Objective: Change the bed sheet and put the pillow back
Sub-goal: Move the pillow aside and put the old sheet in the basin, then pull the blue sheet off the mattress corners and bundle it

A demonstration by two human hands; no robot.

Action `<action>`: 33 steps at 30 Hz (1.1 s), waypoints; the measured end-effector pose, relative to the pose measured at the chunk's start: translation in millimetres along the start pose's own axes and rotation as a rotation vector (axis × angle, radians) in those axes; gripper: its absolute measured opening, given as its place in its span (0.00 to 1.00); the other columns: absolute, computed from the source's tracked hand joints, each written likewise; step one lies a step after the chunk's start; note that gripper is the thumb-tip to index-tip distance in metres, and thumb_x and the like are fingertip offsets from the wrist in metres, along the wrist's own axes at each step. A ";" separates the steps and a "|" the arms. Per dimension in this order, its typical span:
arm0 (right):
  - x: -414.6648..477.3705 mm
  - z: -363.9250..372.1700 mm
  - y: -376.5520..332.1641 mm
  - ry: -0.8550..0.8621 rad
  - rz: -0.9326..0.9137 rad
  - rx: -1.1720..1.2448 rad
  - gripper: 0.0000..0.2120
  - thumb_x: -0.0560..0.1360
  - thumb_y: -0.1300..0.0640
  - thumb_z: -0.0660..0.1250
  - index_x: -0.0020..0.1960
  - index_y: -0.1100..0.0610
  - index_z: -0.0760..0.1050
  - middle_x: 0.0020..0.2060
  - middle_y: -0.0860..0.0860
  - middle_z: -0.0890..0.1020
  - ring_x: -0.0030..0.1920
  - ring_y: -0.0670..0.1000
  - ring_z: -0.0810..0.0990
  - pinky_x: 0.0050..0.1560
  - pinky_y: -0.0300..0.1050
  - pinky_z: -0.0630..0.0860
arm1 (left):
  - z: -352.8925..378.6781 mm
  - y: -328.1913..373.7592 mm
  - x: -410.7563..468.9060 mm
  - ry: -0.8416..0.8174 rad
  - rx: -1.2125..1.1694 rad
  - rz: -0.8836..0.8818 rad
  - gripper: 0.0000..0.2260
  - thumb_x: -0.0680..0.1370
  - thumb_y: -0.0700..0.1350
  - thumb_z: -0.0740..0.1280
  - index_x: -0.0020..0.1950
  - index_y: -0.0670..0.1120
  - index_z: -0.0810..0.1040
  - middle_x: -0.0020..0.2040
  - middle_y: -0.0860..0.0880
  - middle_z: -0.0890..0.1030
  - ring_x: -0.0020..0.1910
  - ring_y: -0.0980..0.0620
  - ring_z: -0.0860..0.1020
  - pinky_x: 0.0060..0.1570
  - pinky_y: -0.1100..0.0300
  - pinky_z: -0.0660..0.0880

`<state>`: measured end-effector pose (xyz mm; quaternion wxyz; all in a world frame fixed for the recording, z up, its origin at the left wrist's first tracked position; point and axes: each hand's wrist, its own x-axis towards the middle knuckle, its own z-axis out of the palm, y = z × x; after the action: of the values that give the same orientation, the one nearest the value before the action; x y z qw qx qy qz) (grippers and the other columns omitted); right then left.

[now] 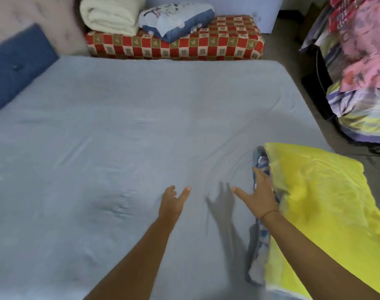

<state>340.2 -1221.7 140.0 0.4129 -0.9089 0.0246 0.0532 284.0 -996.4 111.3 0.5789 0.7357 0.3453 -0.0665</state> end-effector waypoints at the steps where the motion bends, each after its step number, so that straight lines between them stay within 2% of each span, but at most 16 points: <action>1: -7.7 18.1 -15.4 -0.021 -0.009 -0.008 0.43 0.69 0.51 0.76 0.76 0.60 0.58 0.73 0.58 0.62 0.74 0.55 0.59 0.72 0.43 0.55 | -25.8 -6.7 0.2 0.020 -0.015 -0.004 0.29 0.77 0.54 0.69 0.73 0.41 0.66 0.68 0.42 0.72 0.65 0.47 0.72 0.61 0.61 0.65; 6: -51.0 106.0 -86.1 -0.108 -0.057 0.026 0.44 0.69 0.50 0.76 0.76 0.58 0.56 0.73 0.57 0.61 0.74 0.54 0.60 0.74 0.46 0.54 | -152.2 -43.9 -1.7 0.089 -0.070 -0.008 0.30 0.77 0.54 0.68 0.74 0.42 0.65 0.69 0.44 0.71 0.66 0.48 0.71 0.60 0.61 0.65; 9: -75.2 153.5 -125.2 -0.152 -0.085 0.040 0.45 0.68 0.49 0.76 0.77 0.57 0.56 0.74 0.56 0.61 0.74 0.53 0.60 0.73 0.44 0.54 | -221.0 -66.1 -3.2 0.127 -0.066 -0.015 0.31 0.77 0.55 0.68 0.74 0.44 0.64 0.69 0.45 0.71 0.66 0.49 0.71 0.62 0.60 0.65; 13: -100.2 209.6 -170.1 -0.235 -0.091 0.112 0.46 0.68 0.48 0.77 0.77 0.55 0.55 0.75 0.54 0.60 0.74 0.54 0.60 0.75 0.51 0.58 | -294.0 -87.2 -2.8 0.190 -0.096 -0.028 0.32 0.76 0.56 0.68 0.75 0.45 0.63 0.69 0.46 0.71 0.67 0.49 0.71 0.62 0.60 0.65; 17: -109.1 256.5 -210.6 -0.332 -0.137 0.116 0.47 0.68 0.47 0.77 0.78 0.54 0.54 0.75 0.54 0.60 0.74 0.54 0.60 0.74 0.54 0.60 | -344.6 -97.0 -2.1 0.265 -0.157 -0.048 0.32 0.76 0.56 0.68 0.76 0.45 0.63 0.70 0.47 0.71 0.68 0.49 0.71 0.62 0.61 0.64; 26: -117.0 360.0 -300.6 -0.546 -0.233 0.111 0.48 0.67 0.48 0.77 0.78 0.52 0.52 0.75 0.52 0.59 0.75 0.53 0.59 0.74 0.53 0.59 | -449.0 -131.3 -8.5 0.463 -0.230 -0.097 0.32 0.76 0.57 0.67 0.75 0.45 0.64 0.69 0.47 0.71 0.67 0.49 0.71 0.65 0.57 0.66; 33: -153.7 442.1 -357.9 -0.683 -0.287 0.052 0.46 0.68 0.48 0.76 0.78 0.52 0.53 0.74 0.53 0.60 0.74 0.54 0.61 0.73 0.53 0.62 | -531.8 -183.2 -22.8 0.551 -0.325 -0.193 0.31 0.77 0.58 0.65 0.76 0.47 0.62 0.71 0.48 0.68 0.70 0.48 0.68 0.58 0.59 0.64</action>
<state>185.5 -653.1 136.7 0.4237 -0.8220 -0.2410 0.2944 -0.9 -512.2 145.7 0.5645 0.5880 0.5631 0.1361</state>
